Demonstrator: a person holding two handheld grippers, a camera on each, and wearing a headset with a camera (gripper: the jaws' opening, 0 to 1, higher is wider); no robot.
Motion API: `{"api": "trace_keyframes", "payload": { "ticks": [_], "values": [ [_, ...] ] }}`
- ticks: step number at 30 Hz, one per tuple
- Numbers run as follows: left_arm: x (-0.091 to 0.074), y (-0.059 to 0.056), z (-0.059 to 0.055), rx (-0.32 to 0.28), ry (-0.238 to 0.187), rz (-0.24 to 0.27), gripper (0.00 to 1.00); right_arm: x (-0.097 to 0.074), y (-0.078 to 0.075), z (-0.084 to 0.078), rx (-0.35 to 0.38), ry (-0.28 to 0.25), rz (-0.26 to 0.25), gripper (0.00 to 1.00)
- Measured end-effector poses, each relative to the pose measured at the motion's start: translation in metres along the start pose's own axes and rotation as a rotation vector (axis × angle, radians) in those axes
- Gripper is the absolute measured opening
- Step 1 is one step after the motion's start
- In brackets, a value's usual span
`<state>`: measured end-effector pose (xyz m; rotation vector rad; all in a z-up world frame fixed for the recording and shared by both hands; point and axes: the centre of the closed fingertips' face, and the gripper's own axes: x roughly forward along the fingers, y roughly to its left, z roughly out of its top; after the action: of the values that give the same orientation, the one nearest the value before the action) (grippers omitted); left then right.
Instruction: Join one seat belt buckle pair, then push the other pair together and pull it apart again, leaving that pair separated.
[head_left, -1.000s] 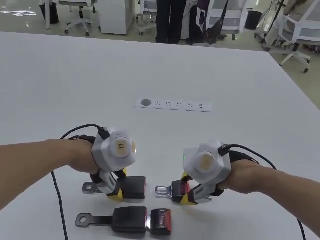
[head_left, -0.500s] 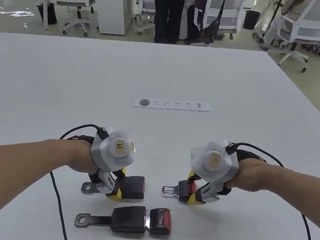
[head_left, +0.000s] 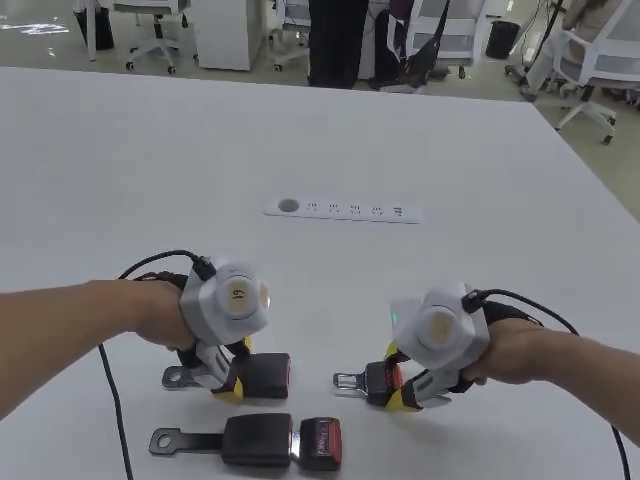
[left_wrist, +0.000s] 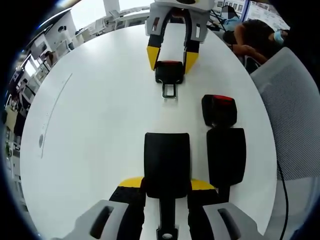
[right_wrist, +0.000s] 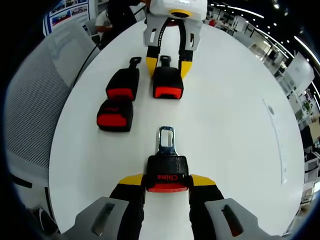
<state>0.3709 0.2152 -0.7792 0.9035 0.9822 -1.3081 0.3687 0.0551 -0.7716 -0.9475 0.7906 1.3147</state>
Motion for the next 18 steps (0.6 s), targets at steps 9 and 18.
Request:
{"api": "trace_keyframes", "payload": {
  "ticks": [9, 18],
  "values": [
    [-0.0004, 0.0001, -0.0013, -0.01, -0.027, 0.021, 0.33, 0.0004, -0.0011, -0.0005, -0.006, -0.009, -0.008, 0.31],
    [-0.0045, -0.0022, -0.0071, 0.011, -0.022, 0.041, 0.36, -0.0039, -0.007, 0.0002, 0.0, -0.025, -0.029, 0.38]
  ]
}}
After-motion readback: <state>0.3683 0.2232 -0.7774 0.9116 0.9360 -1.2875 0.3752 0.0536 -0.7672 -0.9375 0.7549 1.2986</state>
